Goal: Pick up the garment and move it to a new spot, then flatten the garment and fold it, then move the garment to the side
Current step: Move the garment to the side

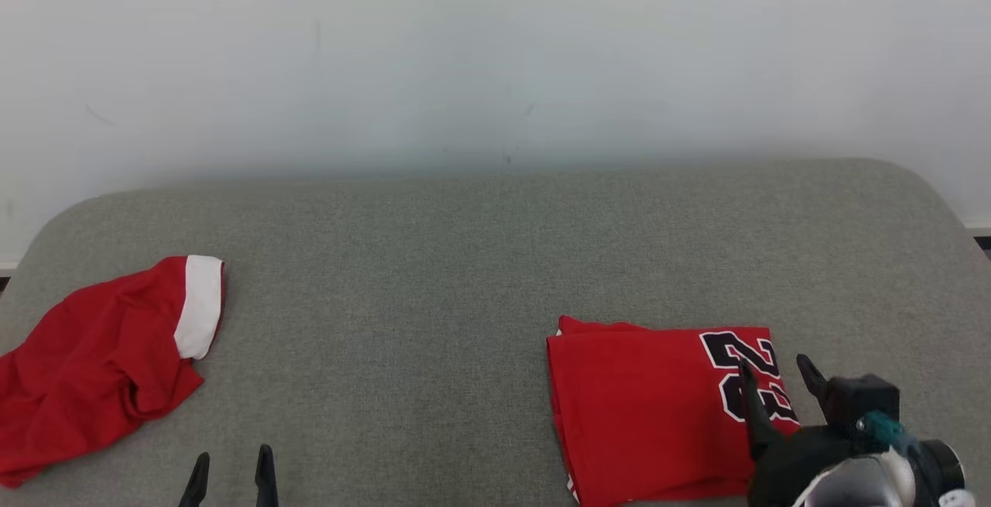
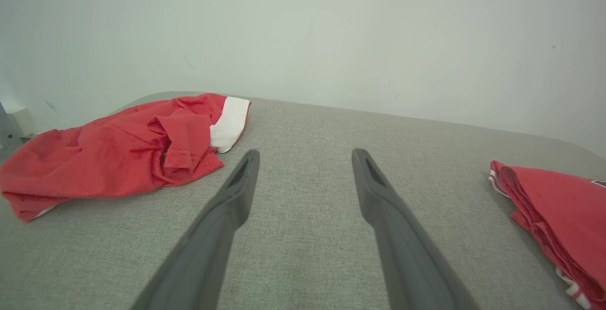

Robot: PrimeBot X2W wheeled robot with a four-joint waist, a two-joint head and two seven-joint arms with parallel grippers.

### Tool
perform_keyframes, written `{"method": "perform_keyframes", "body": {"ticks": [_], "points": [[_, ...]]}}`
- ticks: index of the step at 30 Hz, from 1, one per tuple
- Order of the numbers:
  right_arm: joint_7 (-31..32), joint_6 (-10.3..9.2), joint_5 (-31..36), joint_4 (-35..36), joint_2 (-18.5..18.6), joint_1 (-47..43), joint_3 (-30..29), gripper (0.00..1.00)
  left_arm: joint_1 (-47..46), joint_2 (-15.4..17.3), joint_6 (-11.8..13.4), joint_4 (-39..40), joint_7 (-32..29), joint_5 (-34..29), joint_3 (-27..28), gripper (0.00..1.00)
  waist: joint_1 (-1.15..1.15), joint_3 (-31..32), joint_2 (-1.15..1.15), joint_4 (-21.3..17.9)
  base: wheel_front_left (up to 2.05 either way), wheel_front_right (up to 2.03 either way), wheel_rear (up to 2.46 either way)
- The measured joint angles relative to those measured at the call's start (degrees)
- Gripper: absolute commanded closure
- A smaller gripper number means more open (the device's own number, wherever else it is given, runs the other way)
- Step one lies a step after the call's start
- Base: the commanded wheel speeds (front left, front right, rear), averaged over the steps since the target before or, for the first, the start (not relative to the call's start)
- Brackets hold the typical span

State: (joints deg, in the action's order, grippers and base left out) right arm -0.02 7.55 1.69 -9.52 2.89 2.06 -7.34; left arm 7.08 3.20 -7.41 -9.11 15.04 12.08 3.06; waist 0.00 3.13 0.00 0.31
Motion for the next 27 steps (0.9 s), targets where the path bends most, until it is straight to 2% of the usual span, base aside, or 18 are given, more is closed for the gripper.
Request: {"method": "perform_keyframes", "body": {"ticks": [6, 10, 12, 15, 18, 22, 27], "points": [[28.7, 0.00, -2.4, 5.2, 0.8, 4.4, -3.0, 0.00, -0.5, 0.4, 0.0, 0.7, 0.0, 0.0, -1.2, 0.00, 0.00, -1.7, 0.00, -0.1, 0.00, 0.00, 0.00], [44.3, 0.00, -4.3, 8.7, 4.7, 6.6, -2.7, 0.00, -1.5, 0.7, 0.0, 1.0, 0.0, -0.1, -2.3, 0.00, 0.00, -3.3, 0.00, 0.2, 0.00, 0.00, 0.00], [49.7, 0.00, -5.0, 9.2, 6.3, 7.3, -3.7, 0.00, -2.3, 1.1, 0.0, 1.1, 0.0, 0.0, -2.9, 0.00, 0.00, -4.2, 0.01, 0.5, 0.00, 0.00, 0.00], [54.9, 0.00, -5.9, 9.4, 7.8, 8.4, -5.0, 0.00, -3.3, 1.6, 0.0, 1.6, 0.0, 0.0, -3.5, 0.00, 0.00, -5.6, 0.00, 1.2, 0.00, 0.00, 0.00], [57.4, 0.00, -6.5, 9.1, 8.5, 8.9, -5.7, 0.00, -4.1, 2.2, 0.0, 2.3, 0.0, -0.1, -3.5, 0.00, 0.00, -7.1, 0.00, 1.9, 0.00, 0.00, 0.00], [58.5, 0.00, -7.1, 7.0, 9.3, 9.9, -6.2, 0.00, -5.2, 2.5, 0.0, 3.3, 0.0, -0.2, -3.7, 0.00, 0.01, -9.4, 0.01, 2.6, 0.00, 0.00, 0.00], [56.6, 0.00, -7.2, 3.4, 9.2, 13.1, -5.6, 0.00, -6.8, 3.4, 0.0, 4.3, 0.0, -0.5, -3.7, 0.00, 0.00, -12.7, 0.01, 3.1, 0.00, 0.00, 0.00]]}}
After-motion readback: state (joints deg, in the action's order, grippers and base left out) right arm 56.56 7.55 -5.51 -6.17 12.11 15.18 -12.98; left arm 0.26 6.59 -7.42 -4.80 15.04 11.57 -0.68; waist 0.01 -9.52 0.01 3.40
